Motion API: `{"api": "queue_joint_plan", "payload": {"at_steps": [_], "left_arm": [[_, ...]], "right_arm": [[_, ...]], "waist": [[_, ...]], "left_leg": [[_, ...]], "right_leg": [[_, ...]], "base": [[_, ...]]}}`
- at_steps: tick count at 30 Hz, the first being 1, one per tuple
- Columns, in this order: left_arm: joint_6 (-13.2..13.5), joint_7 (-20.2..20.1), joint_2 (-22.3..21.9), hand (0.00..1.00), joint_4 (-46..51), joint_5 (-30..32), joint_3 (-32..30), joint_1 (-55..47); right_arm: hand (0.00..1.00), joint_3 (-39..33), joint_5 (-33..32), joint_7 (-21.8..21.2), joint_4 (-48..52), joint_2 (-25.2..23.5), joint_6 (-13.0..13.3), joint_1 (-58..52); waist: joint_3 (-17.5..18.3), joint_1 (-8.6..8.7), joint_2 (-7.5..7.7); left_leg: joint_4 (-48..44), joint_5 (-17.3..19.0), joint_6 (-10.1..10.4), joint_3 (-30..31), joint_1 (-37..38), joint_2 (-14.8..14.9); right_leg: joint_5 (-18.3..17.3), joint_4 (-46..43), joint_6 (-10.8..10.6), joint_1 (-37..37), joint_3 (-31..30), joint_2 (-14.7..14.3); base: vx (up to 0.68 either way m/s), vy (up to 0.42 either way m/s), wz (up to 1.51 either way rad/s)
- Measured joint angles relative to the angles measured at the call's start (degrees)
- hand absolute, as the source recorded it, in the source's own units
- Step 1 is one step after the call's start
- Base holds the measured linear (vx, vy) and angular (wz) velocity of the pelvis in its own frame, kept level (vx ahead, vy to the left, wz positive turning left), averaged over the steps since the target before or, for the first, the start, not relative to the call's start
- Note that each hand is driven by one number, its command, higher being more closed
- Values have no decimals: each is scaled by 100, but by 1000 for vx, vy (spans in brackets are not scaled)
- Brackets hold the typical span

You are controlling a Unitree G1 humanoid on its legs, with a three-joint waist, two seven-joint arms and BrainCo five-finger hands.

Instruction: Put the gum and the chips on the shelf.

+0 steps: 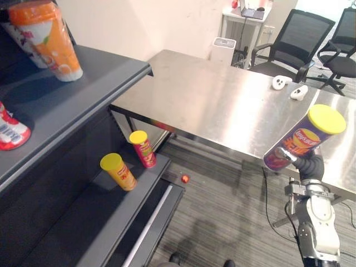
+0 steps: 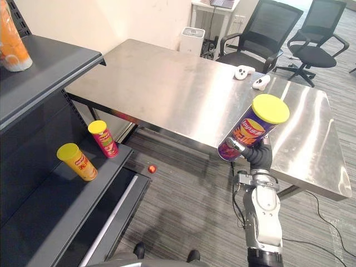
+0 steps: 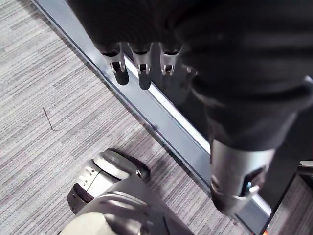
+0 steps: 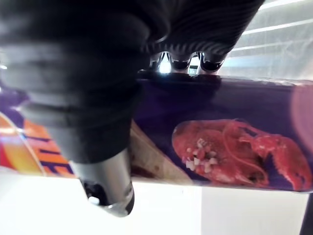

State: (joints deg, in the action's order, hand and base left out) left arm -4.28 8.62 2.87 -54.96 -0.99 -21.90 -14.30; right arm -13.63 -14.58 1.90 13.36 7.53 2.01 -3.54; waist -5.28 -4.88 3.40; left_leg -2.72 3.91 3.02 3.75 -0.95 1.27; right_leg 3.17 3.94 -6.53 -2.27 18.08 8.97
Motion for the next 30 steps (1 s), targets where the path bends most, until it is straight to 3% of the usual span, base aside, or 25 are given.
{"api": "queue_joint_plan", "payload": {"at_steps": [10,16,17,18,19,20,21,22,23,25,30], "left_arm": [[-4,11,-209,0,-124,-355,-344,-3],[3,15,-323,0,-89,-523,-528,27],[0,24,-379,0,-96,-528,-579,50],[-1,32,-431,0,-115,-534,-697,71],[-2,48,-452,0,-169,-531,-762,137],[-4,55,-457,0,-184,-530,-771,160],[-6,75,-496,0,-236,-524,-774,225],[-9,101,-569,0,-310,-509,-772,247],[-18,114,-611,0,-346,-507,-765,243],[-24,132,-682,0,-341,-506,-711,132],[-101,137,-690,0,-329,-428,-712,-53]], "right_arm": [[100,0,-1,-4,-33,-193,-22,-310],[100,63,-4,6,-81,-182,-18,-258],[100,57,-2,16,-91,-180,-19,-195],[100,44,-1,24,-98,-191,-22,-134],[100,-17,18,60,-103,-175,-21,-47],[100,-43,26,75,-104,-173,-21,-16],[100,-180,79,134,-123,-160,-21,104],[100,-262,112,218,-171,-102,-21,213],[100,-309,116,267,-197,-49,-21,259],[100,-428,139,325,-306,-10,-21,251],[100,-342,336,290,-300,-340,-28,-50]], "waist": [[-85,-38,-202],[-186,-35,-365],[-241,-51,-443],[-246,-51,-489],[-231,-40,-514],[-233,-34,-525],[-242,-30,-613],[-280,-35,-696],[-287,-44,-810],[-290,-57,-925],[-281,-26,-888]], "left_leg": [[-670,315,-2,252,-297,0],[-543,88,65,779,-617,-52],[-304,-22,-50,787,-632,-14],[-18,-90,-503,248,-645,157],[96,-217,-1268,-742,-726,385],[92,-221,-1408,-975,-755,445],[-37,-226,-1687,-1810,-826,699],[-221,-347,-1697,-2457,-919,951],[-361,-703,-1623,-2688,-922,1034],[-344,-1289,-892,-3015,-921,918],[-195,-1157,-663,-3065,-973,817]], "right_leg": [[-59,-31,54,-177,198,-45],[-284,-275,128,-83,793,-43],[-298,-340,166,-63,1012,-46],[-248,-260,166,-91,1323,-44],[-181,-96,179,-158,1716,-37],[-179,-64,176,-184,1804,-36],[-180,0,176,-249,2162,-49],[-204,-24,184,-335,2482,-63],[-267,-79,169,-402,2613,-59],[-600,-384,71,-554,3025,175],[-666,-427,-119,-705,3483,169]], "base": [[-5,10,12],[-39,-30,50],[-50,-94,90],[-57,-125,130],[-31,-83,114],[-2,-52,132],[39,4,133],[49,21,142],[62,98,124],[12,144,114],[9,100,55]]}}
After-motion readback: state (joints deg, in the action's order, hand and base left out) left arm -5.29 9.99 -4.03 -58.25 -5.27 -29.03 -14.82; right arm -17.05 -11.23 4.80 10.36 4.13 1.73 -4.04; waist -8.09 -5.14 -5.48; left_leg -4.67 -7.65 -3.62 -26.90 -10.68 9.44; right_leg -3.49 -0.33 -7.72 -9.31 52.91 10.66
